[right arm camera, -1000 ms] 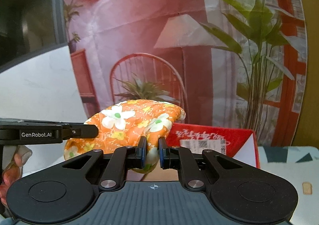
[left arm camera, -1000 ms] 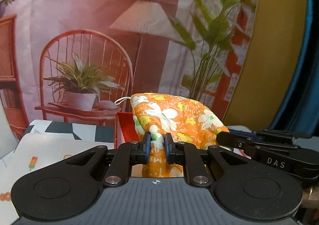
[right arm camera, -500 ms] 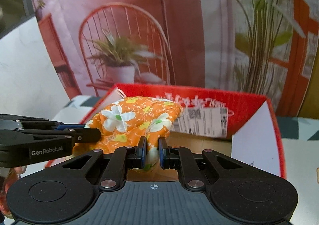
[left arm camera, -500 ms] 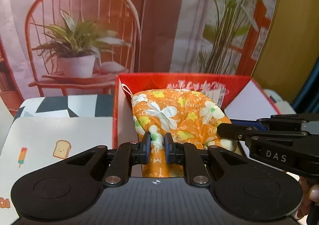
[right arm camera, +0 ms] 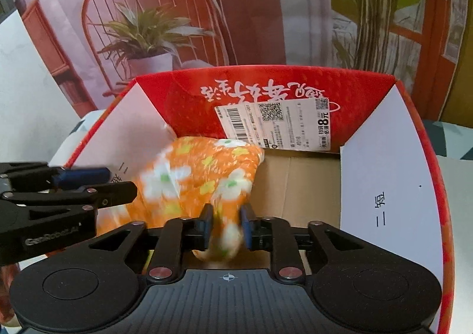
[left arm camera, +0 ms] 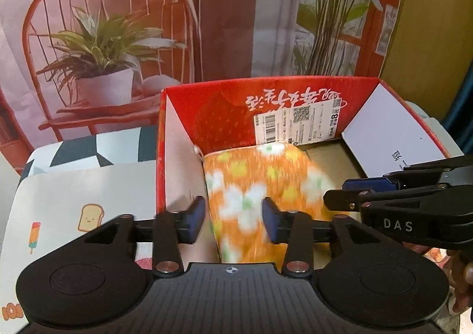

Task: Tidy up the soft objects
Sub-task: 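Carry the orange pouch with the right tool into the red box and release, then move the right tool back toward the blue cotton-pad bag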

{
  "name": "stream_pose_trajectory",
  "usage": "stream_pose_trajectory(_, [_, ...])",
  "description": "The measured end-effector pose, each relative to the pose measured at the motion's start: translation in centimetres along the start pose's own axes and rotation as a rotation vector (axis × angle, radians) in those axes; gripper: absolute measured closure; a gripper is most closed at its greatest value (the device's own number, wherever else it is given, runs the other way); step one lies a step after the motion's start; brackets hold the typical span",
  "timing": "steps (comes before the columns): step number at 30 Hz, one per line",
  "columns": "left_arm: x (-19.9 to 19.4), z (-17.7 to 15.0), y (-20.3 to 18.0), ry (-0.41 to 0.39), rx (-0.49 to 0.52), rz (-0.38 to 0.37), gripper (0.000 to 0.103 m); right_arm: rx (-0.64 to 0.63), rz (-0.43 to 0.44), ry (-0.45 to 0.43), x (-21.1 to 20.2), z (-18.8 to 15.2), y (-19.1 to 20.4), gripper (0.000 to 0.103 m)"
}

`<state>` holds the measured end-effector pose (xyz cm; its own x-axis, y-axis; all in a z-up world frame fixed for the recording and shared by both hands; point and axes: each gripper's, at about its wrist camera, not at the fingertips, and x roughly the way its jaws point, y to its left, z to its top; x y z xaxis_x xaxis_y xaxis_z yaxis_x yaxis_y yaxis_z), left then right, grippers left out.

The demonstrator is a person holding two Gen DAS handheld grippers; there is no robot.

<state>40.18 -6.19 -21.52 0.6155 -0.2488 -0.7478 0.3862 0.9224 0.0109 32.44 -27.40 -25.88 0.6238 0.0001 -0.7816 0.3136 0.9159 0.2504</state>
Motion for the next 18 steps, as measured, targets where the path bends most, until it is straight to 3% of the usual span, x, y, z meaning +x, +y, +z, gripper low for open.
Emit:
stream_pose_trajectory(2, [-0.3,0.0,0.0,-0.007,0.000,0.000,0.048,-0.008,-0.011,-0.001,-0.1,-0.1,0.1,0.075])
stream_pose_trajectory(6, [-1.5,0.0,0.0,-0.031,-0.011,0.003,0.042,-0.016,-0.014,-0.026,-1.1,-0.2,0.2,0.051])
stream_pose_trajectory(14, [-5.7,-1.2,-0.1,-0.123,-0.044,0.006,0.008,-0.047,-0.046,-0.129,-5.4,-1.0,0.7,0.012])
stream_pose_trajectory(16, [-6.7,-1.7,-0.1,-0.137,-0.063,0.011,0.003,-0.042,-0.050,-0.160,-6.8,-1.5,0.6,0.001])
stream_pose_trajectory(18, [-7.8,-2.3,-0.1,-0.141,-0.087,0.012,0.003,-0.036,-0.055,-0.186,-8.1,-2.1,0.5,0.000])
